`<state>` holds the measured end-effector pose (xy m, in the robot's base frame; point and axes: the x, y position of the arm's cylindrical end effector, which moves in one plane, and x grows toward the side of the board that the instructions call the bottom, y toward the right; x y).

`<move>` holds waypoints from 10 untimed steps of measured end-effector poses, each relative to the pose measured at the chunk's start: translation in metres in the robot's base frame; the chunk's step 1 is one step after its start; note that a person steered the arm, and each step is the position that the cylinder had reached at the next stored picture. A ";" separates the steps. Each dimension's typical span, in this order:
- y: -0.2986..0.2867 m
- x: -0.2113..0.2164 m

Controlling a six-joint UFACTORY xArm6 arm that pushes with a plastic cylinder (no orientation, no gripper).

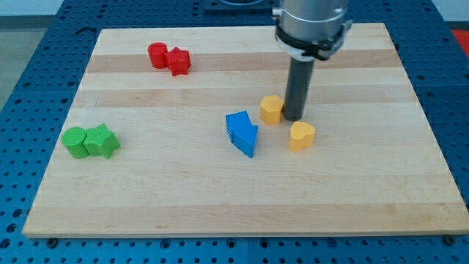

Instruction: Slide the yellow hexagon towards the red star

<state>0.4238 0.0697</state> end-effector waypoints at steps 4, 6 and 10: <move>0.037 0.014; -0.019 0.008; -0.047 -0.021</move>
